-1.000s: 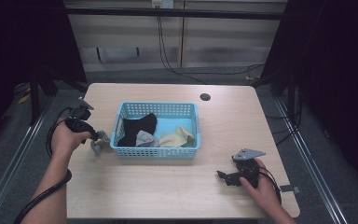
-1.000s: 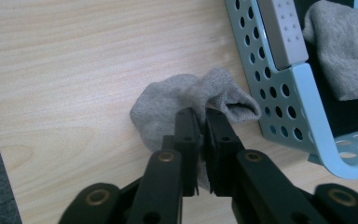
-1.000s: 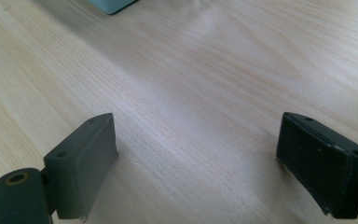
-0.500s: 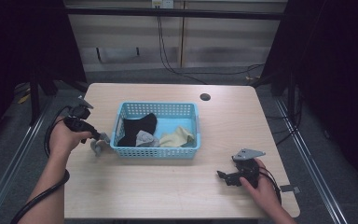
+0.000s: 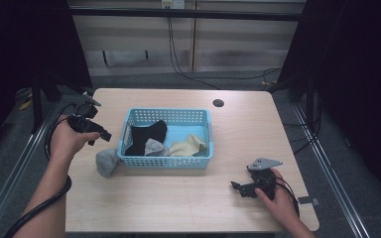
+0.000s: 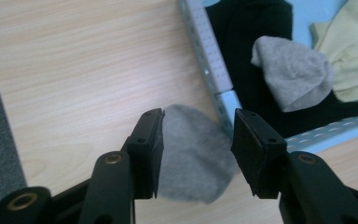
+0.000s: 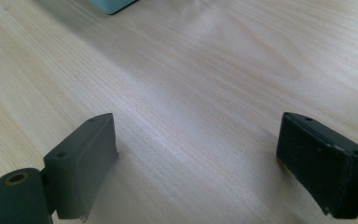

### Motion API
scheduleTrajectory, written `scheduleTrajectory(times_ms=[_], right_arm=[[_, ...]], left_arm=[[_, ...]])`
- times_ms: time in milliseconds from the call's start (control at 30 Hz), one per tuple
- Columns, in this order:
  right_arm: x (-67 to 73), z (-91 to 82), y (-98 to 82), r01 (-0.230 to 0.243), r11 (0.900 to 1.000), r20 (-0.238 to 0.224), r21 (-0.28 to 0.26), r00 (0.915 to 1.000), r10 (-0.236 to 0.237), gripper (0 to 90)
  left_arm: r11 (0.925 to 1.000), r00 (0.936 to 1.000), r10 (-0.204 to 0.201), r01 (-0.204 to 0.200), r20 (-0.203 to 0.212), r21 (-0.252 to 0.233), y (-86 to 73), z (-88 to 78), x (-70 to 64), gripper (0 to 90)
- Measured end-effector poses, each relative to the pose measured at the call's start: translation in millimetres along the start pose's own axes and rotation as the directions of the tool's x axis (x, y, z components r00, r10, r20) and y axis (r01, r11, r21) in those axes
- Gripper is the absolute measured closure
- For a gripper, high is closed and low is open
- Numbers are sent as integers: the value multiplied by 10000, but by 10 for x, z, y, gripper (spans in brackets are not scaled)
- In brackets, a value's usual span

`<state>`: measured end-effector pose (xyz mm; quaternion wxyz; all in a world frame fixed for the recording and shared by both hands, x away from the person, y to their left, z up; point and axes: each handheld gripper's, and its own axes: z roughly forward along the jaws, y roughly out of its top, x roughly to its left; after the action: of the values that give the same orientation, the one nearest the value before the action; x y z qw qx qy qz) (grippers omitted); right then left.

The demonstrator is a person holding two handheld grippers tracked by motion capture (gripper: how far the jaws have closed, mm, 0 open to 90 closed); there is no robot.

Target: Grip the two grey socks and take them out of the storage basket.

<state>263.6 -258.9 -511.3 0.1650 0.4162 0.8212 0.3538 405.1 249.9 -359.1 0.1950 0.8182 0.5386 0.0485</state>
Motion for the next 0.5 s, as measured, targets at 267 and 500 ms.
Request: scheduleTrajectory(times_ms=[267,500], right_arm=[[-1,0,0,15,10000,-6,-9,10000,-15,114],[-2,1,-1,15,10000,-15,-13,10000,-15,114]], left_arm=[[9992,9986,385,-390,370,107,136,132,-235,487],[9965,9943,813,-825,690,149,256,301,-467,451]])
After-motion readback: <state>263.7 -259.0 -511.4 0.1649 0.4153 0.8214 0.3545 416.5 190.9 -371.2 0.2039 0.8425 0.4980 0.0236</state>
